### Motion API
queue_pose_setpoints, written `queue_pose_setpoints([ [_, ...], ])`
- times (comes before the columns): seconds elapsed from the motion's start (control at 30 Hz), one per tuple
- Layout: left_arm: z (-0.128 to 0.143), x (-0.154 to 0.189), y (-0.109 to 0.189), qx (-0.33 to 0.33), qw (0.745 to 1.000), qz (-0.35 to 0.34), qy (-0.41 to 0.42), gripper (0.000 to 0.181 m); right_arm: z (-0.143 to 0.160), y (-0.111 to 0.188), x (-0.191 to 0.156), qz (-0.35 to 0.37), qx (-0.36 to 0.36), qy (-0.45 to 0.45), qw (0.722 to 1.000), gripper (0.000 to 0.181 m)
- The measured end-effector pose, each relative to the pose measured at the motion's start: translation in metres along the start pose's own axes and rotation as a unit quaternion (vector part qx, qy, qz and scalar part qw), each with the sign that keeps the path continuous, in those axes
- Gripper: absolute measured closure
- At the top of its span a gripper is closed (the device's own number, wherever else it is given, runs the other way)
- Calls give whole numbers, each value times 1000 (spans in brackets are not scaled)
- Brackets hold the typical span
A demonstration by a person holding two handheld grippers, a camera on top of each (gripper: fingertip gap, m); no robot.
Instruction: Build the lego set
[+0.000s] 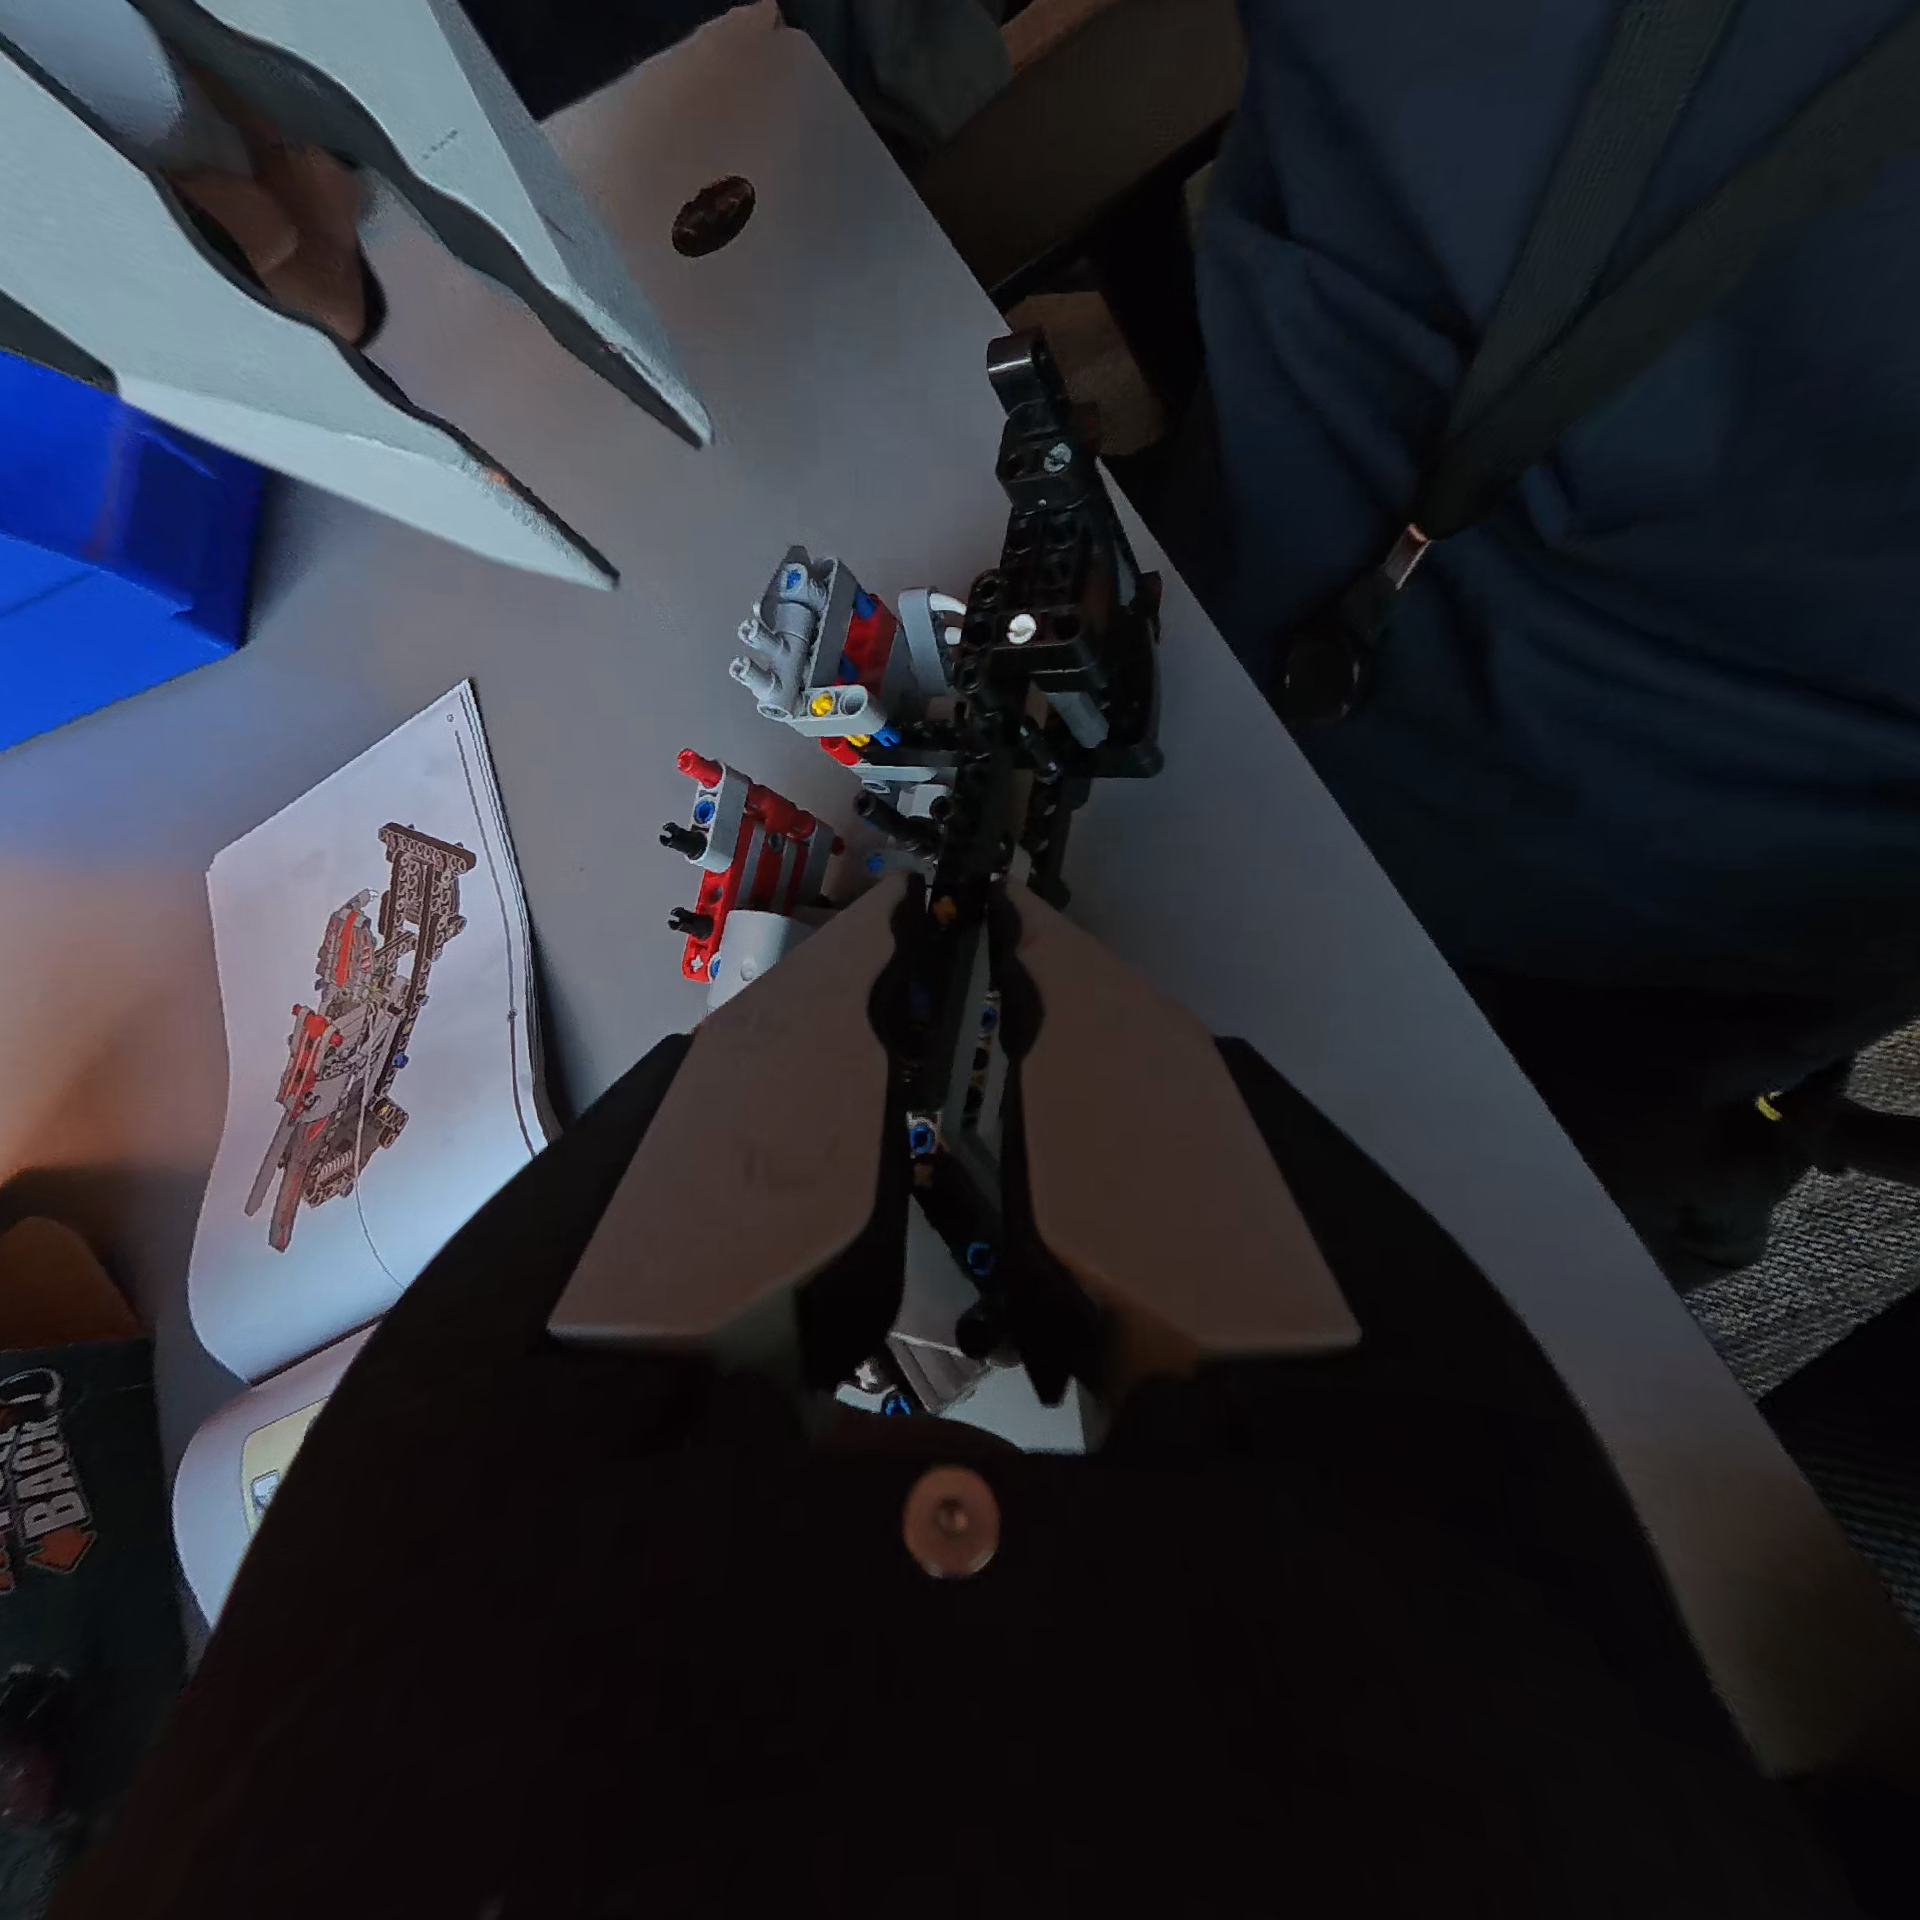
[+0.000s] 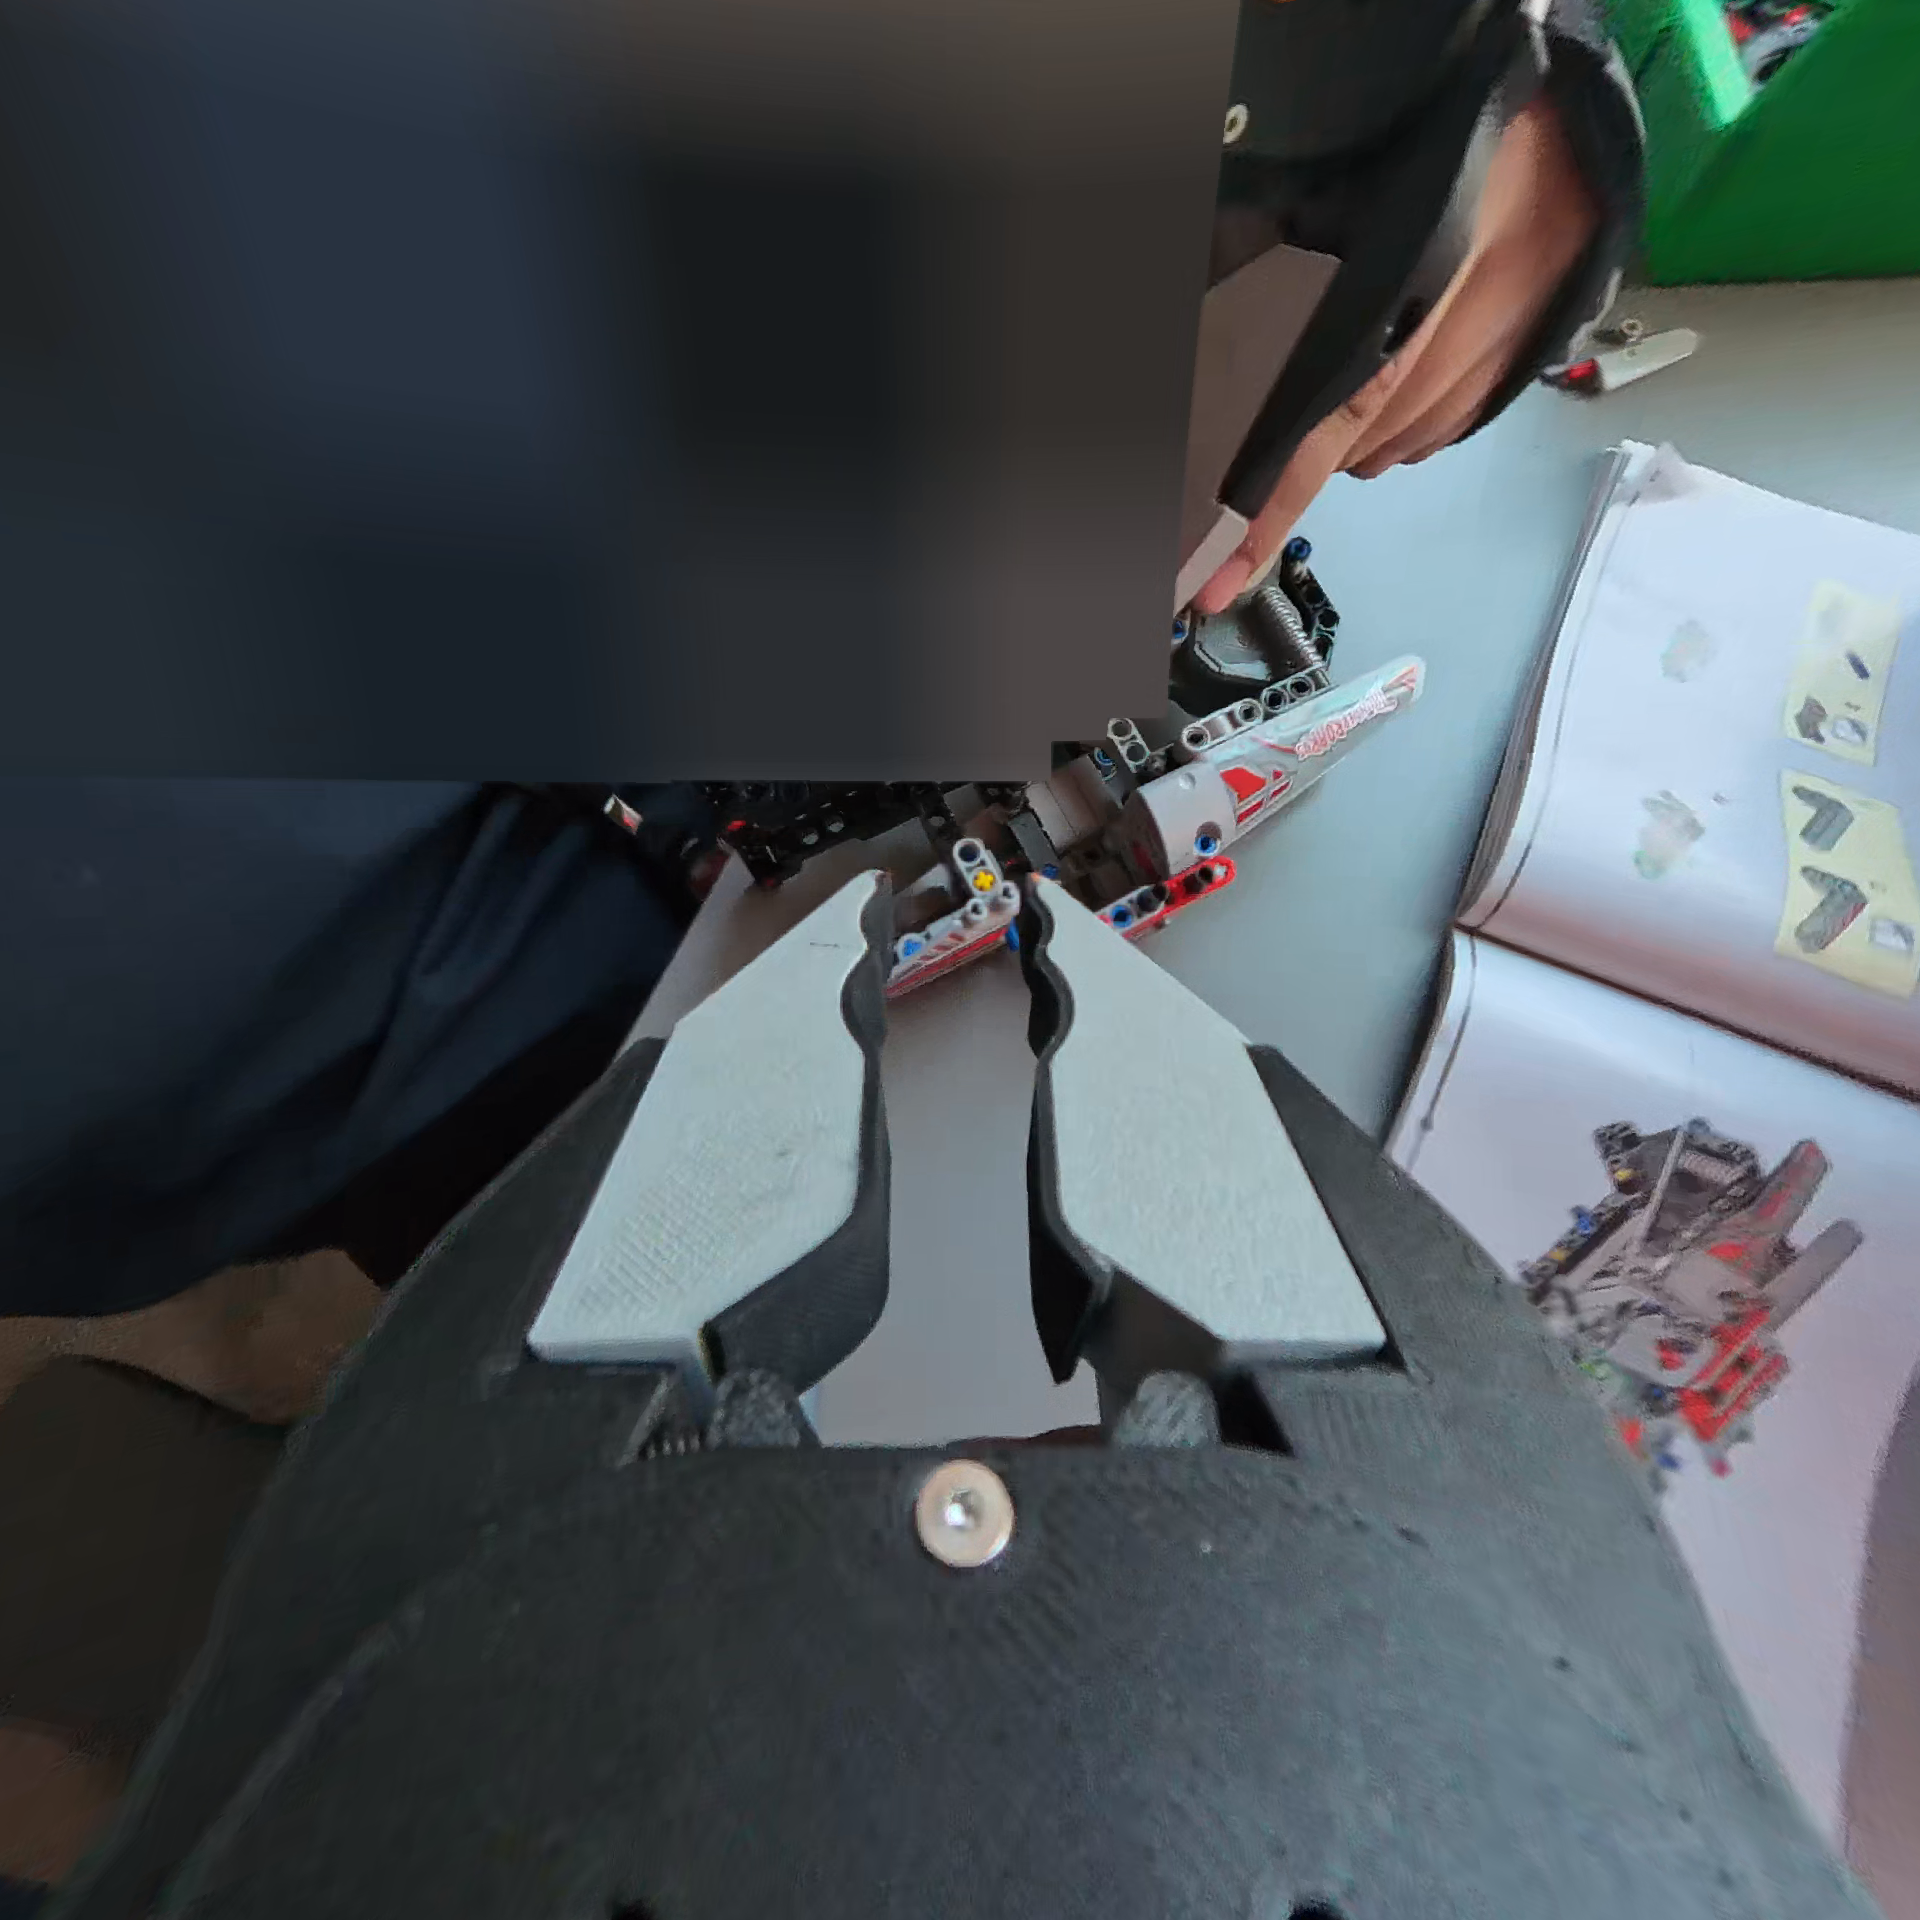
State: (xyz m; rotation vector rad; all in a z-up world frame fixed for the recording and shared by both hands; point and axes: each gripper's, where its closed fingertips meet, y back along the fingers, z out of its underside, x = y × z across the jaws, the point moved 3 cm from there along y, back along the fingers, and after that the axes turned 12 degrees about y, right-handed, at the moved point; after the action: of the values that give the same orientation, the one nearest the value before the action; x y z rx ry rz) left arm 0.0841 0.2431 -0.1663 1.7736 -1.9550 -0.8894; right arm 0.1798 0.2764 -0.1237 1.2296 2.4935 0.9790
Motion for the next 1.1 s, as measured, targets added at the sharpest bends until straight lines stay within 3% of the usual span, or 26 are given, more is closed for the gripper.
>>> queue_pose_setpoints([
  [0.3, 2, -1, 3, 16, 1000, 14, 4, 172, 36, -2, 2, 61, 51, -59, 995, 159],
  [0.4, 4, -3, 5, 17, 999, 20, 25, 172, 40, 5, 4, 82, 105, -70, 989, 161],
  [0.53, 5, -8, 6, 10, 997, 30, 64, 173, 46, 15, 3, 105, 109, -57, 987, 160],
  [0.7, 3, -11, 3, -6, 995, 40, 89, 173, 40, 26, 1, 86, 158, -69, 981, 161],
  [0.9, 2, -11, 1, -9, 995, 36, 94, 173, 34, 18, -5, 79, 150, -52, 984, 161],
  [1.1, -2, -5, -3, -20, 999, -7, 46, 173, 35, -1, -10, 58, 126, -46, 989, 159],
])
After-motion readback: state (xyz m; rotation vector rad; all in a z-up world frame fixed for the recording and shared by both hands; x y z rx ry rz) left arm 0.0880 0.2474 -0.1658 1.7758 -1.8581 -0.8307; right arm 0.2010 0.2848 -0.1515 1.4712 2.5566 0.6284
